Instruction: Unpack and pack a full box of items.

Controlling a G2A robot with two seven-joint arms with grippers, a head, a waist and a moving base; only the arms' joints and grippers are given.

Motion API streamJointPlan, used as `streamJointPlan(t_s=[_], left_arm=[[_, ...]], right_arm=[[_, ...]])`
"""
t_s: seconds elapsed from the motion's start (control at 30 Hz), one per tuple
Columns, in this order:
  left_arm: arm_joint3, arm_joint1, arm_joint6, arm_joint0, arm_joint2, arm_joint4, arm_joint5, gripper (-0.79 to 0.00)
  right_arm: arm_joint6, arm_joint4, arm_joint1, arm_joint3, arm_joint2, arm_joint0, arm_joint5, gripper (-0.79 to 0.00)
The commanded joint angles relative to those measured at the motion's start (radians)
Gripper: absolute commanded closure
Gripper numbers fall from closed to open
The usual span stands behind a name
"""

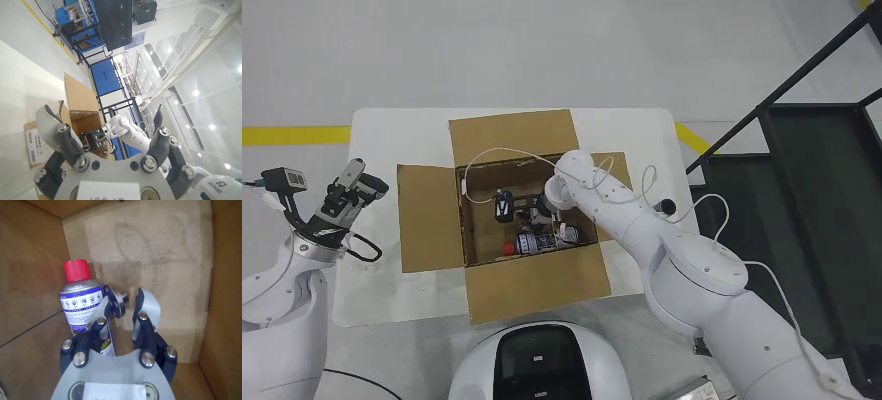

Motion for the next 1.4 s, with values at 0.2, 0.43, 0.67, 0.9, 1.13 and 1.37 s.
streamJointPlan(t_s=[0.2, 0.43, 0.67, 0.9, 1.13, 1.37], left_arm=[[0.000, 0.000, 0.000, 0.000, 0.000, 0.000, 0.000, -0.785], [0.000, 0.000, 0.000, 0.000, 0.000, 0.000, 0.000, -0.785], [0.000, 0.000, 0.000, 0.000, 0.000, 0.000, 0.000, -0.785], [0.000, 0.000, 0.000, 0.000, 0.000, 0.000, 0.000, -0.785], [0.000, 0.000, 0.000, 0.000, 0.000, 0.000, 0.000, -0.785], [0.000, 0.000, 0.000, 0.000, 0.000, 0.000, 0.000, -0.785]], right_arm=[[-0.051, -0.022, -0.015, 0.028, 0.000, 0.013, -0.011, 0.000], [-0.139, -0.039, -0.008, 0.040, 0.015, 0.037, -0.001, 0.000], [-0.166, -0.062, 0.011, 0.064, 0.027, 0.038, 0.052, 0.000], [-0.169, -0.059, 0.017, 0.029, 0.041, 0.021, 0.085, -0.785], [-0.125, -0.094, 0.011, -0.008, 0.032, -0.003, 0.136, -0.785], [-0.099, -0.117, -0.001, -0.009, 0.029, -0.017, 0.184, -0.785]])
